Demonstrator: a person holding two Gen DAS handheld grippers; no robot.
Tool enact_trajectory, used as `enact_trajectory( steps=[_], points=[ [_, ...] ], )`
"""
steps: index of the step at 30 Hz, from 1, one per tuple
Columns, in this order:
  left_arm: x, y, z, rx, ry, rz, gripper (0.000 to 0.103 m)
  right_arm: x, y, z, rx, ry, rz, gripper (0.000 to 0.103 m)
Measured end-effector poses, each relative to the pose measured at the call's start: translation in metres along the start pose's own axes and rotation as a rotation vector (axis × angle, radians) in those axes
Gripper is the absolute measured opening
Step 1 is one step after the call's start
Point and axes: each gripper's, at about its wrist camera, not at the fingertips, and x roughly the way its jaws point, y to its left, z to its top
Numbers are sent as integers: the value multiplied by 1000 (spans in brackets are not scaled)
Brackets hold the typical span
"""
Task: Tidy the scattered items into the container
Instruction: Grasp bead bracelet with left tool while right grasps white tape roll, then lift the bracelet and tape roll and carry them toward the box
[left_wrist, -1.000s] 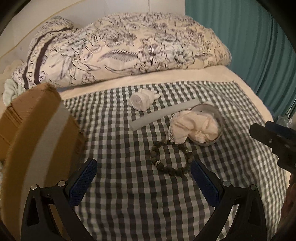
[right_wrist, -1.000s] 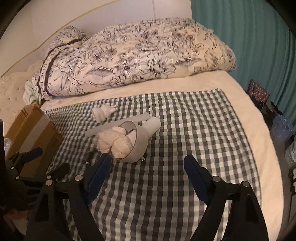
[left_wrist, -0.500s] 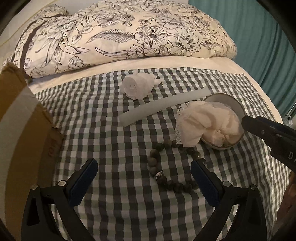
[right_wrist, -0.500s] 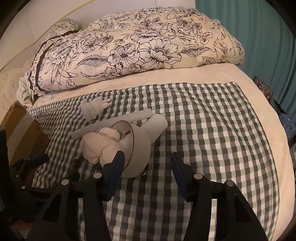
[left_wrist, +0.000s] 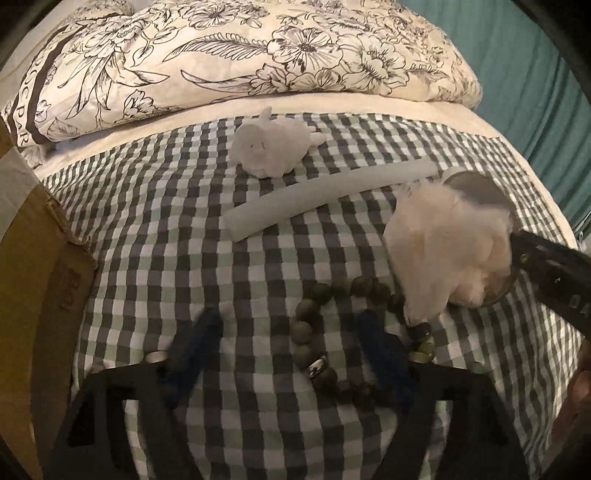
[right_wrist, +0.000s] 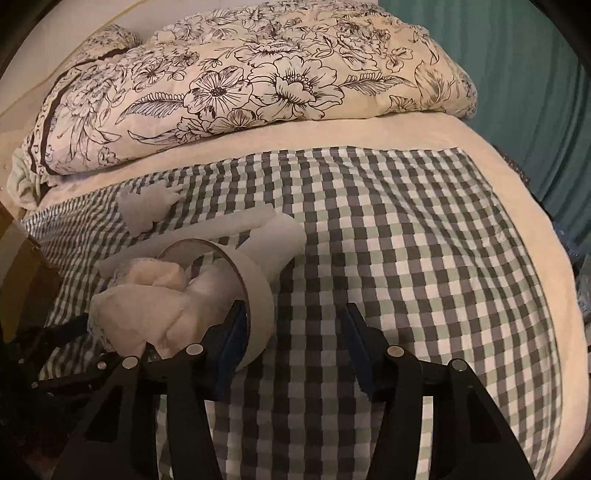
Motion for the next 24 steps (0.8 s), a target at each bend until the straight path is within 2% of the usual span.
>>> enact_trajectory(
  steps=[1,2,3,5,10,13,14,15,16,17,18,24],
  points=[
    [-1,-1,1,2,-2,1,40,0,0,1,-1,3,13,40],
    [-2,0,2,1,-4,-1,27,1,1,1,-7,13,29,13],
    [-2,1,2,-6,-1,-15,23,2,3,1,-16,21,36,4],
    [-3,4,3,-14,3,-29,11,-3,6,0,-26,7,41,3],
    [-11,8,-2,-32,9,-59,11,-33,9,0,-35,-71,36,3],
    [-21,10,-5,-34,2,-61,11,-65,7,1,-32,-178,34,3],
    [-25,11,-6,-36,-4,-56,11,-67,9,0,-61,-183,-5,3],
    [-29,12,-7,-38,-8,-53,11,-61,12,-1,-102,-143,-52,3],
    [-34,13,-7,-44,-10,-53,11,-56,12,-2,-112,-98,-55,4],
    [-38,14,-7,-46,-14,-54,11,-60,6,-4,-78,-101,-17,4],
    [-44,15,-8,-46,-24,-54,11,-72,1,-7,-38,-140,16,3],
    [-80,20,-5,-47,-74,-52,11,-115,9,-8,-88,-228,-35,3]
  ],
)
